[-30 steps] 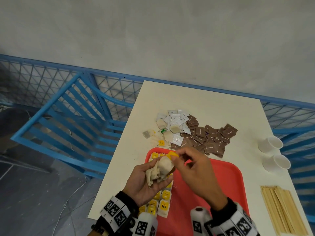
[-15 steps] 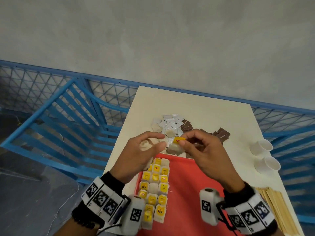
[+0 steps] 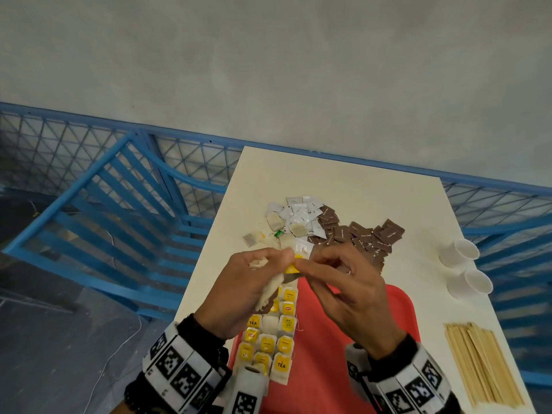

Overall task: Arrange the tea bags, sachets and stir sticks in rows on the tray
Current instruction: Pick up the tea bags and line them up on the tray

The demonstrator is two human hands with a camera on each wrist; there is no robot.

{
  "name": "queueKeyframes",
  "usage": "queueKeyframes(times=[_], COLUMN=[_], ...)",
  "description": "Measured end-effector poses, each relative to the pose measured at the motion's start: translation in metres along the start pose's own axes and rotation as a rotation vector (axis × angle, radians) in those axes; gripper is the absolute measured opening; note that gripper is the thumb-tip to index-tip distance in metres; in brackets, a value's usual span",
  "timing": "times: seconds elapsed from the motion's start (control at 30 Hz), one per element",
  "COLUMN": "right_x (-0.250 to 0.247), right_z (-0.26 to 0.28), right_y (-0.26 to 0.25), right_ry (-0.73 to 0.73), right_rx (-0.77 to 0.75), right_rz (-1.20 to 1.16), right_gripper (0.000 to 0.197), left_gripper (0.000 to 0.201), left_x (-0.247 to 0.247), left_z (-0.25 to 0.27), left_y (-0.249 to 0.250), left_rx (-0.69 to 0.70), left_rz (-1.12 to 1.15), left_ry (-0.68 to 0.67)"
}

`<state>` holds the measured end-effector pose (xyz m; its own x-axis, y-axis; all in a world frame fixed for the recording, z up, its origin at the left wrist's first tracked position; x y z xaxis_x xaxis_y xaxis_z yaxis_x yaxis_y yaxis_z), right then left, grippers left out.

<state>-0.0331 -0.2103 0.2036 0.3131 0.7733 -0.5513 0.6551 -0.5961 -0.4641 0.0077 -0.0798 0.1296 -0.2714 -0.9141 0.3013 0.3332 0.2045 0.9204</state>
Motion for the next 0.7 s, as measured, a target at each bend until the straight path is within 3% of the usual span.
queueKeyframes(times=[0.1,0.17,0.23,0.3,0.43,0.57,0.7], right_x=[-0.002,0.001,0.019,0.032,0.037,0.055,0.094], right_z=[0.002,0.008,0.017,0.021,0.026,0.050,0.129], right_y=[0.008,0.024,0.034,0.033,0.035,0.040,0.071], right_ry=[0.025,0.028,-0.086,-0.171,-0.193,-0.306,-0.477], right_rx=[0.165,0.424,0.633,0.679,0.691,0.770,0.981], right_rz=[-0.140,-0.356,-0.488,-0.510,-0.542,-0.637,-0.556], right_gripper=[0.016,0.018,0.026,0.021,0.011,0.008,0.019], left_gripper=[0.020,0.015,0.015,0.013,0.009,0.011,0.013], left_x=[-0.008,-0.009,-0.004,-0.001,-0.007,-0.012,-0.041], left_z=[0.004,0.006,0.010,0.013,0.015,0.015,0.020], left_y=[0.007,0.012,0.018,0.022,0.021,-0.003,-0.042], left_rx=[0.080,0.113,0.150,0.193,0.223,0.127,0.013], left_rz=[-0.099,-0.157,-0.215,-0.292,-0.363,-0.382,-0.494], left_ry=[0.049,0.041,0.019,0.023,0.048,0.024,0.077])
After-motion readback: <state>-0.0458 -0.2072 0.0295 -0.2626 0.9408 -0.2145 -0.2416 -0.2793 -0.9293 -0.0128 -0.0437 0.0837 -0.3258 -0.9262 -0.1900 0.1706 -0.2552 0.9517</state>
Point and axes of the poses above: each hand's wrist, its own z-axis away from the middle knuckle, its own x-axis out of the palm, y = z × x, the point moved 10 cm from there along -z, towards the middle knuckle, and after that the axes turned 3 degrees about -z, right-handed, at the moved point
